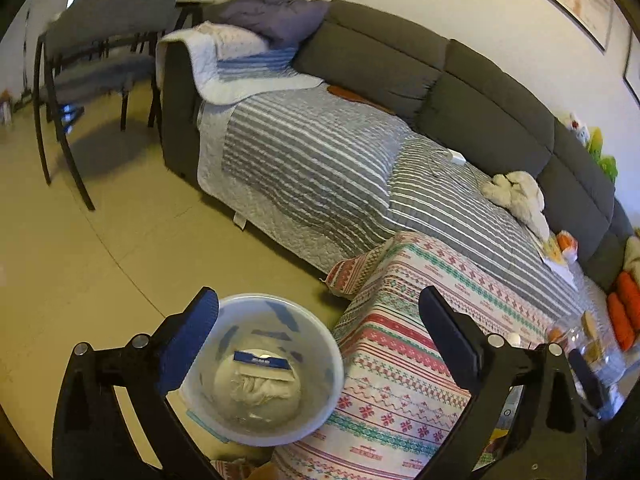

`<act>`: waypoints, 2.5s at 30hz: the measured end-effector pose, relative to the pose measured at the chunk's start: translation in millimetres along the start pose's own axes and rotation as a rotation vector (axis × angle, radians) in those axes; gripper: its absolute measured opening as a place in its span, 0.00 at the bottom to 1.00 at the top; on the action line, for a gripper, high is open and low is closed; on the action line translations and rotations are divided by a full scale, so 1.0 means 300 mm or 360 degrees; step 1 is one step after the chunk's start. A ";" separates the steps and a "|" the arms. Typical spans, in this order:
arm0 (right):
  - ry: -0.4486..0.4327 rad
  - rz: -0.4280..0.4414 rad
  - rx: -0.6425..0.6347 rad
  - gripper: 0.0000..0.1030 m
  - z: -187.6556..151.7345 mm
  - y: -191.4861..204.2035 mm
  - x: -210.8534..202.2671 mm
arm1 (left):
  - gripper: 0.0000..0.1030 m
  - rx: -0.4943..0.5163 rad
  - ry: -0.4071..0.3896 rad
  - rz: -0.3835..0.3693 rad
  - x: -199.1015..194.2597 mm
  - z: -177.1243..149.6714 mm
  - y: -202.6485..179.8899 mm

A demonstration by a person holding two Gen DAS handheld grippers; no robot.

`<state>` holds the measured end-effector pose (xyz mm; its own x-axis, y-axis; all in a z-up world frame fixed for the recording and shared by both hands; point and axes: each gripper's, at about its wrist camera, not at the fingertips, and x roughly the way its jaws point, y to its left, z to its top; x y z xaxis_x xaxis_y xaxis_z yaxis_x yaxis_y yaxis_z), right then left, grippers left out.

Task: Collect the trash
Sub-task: 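Carry the blue box to the white wastebasket and open the left tool, then grasp a white receipt with the left tool from the table, then lift the receipt with the left tool while the right tool grasps the blue barcode box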

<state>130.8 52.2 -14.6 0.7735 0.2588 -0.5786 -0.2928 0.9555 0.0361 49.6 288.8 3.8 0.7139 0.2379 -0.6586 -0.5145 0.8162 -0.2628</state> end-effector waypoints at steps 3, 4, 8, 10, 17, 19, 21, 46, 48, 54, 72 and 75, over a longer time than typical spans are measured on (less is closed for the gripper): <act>-0.0027 -0.0078 0.0008 0.94 -0.009 -0.049 -0.024 | 0.93 0.0094 -0.0059 -0.0001 -0.037 -0.047 -0.101; -0.0029 -0.0093 0.0014 0.94 -0.013 -0.064 -0.032 | 0.93 0.0131 -0.0086 0.0014 -0.045 -0.060 -0.131; -0.0039 -0.0184 0.0038 0.94 -0.034 -0.142 -0.072 | 0.93 0.0307 -0.0167 0.0046 -0.071 -0.129 -0.271; -0.0051 -0.0232 0.0046 0.94 -0.046 -0.183 -0.093 | 0.93 0.0364 -0.0173 0.0049 -0.072 -0.163 -0.328; -0.0019 -0.0337 0.0056 0.94 -0.092 -0.321 -0.128 | 0.93 0.0529 -0.0179 0.0014 -0.064 -0.259 -0.474; -0.0006 -0.0350 0.0074 0.94 -0.106 -0.364 -0.136 | 0.93 0.0577 -0.0182 0.0009 -0.058 -0.287 -0.515; 0.0004 -0.0370 0.0096 0.94 -0.123 -0.415 -0.145 | 0.93 0.0593 -0.0157 -0.0019 -0.053 -0.307 -0.538; 0.0378 -0.0454 0.0431 0.94 -0.317 -0.959 -0.114 | 0.93 0.1110 0.0843 -0.0590 0.142 -0.769 -0.845; 0.0408 -0.0395 0.0435 0.94 -0.327 -0.981 -0.093 | 0.93 0.1099 0.0891 -0.0611 0.159 -0.788 -0.856; 0.0405 -0.0295 0.0390 0.94 -0.340 -0.998 -0.050 | 0.87 0.1090 0.0914 -0.0710 0.192 -0.839 -0.911; 0.0644 -0.0023 0.0170 0.94 -0.384 -0.874 0.113 | 0.13 0.1296 0.0897 -0.0989 0.005 -0.801 -0.853; 0.0636 -0.0044 0.0142 0.94 -0.387 -0.861 0.123 | 0.13 0.1304 0.0835 -0.1004 -0.029 -0.764 -0.816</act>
<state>169.6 -201.6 -139.9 0.4960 0.1745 -0.8506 -0.2116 0.9744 0.0765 60.4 -33.8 -87.7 0.3508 -0.4237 -0.8351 0.4615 0.8542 -0.2395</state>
